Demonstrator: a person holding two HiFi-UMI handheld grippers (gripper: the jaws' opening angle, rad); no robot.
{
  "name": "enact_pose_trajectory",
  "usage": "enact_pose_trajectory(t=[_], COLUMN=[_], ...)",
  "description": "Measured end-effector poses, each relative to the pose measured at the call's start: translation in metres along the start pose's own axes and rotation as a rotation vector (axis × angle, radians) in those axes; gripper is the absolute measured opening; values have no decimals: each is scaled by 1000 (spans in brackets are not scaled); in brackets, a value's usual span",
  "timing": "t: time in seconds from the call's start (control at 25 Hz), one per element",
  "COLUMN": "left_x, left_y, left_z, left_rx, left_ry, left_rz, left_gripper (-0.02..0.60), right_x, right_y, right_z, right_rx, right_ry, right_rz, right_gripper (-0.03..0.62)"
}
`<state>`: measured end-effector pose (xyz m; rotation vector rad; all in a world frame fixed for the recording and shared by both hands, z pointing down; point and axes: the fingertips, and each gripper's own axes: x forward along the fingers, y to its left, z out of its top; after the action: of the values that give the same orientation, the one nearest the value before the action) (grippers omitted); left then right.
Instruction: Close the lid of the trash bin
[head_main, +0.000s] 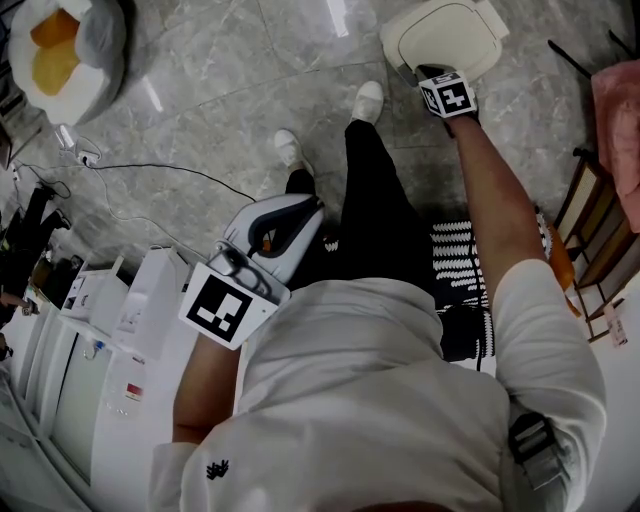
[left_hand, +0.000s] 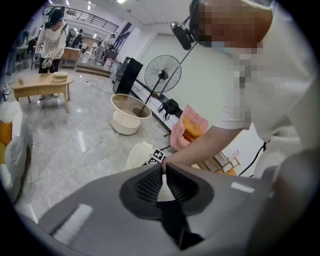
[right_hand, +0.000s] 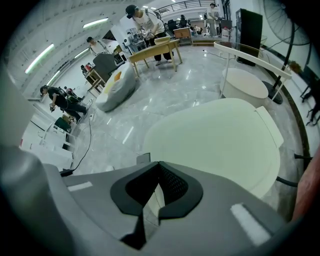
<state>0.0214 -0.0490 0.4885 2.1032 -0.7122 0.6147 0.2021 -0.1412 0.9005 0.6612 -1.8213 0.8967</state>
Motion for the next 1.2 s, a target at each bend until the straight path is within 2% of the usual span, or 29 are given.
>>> enact_pose_trajectory(t=[0.4,0.68,0.96,1.2], left_x=[3,-9,-31,-62], left_y=[-2,-8,-26,-50], left_z=[0,8,9,11], left_rx=[3,42,121,229], left_ry=[6,-10,-29,-69], left_rz=[-5,-21,-79,-169], left_gripper=[80,80,80,80], right_x=[1,-13,-53,-108], right_y=[-2,15,49,90], right_z=[-2,6,3,-1], right_rx=[22,5,12,65], right_ry=[-12,-20,-60,-158], right_rz=[-13,-10,-24,-74], right_gripper=[0,2,2,2])
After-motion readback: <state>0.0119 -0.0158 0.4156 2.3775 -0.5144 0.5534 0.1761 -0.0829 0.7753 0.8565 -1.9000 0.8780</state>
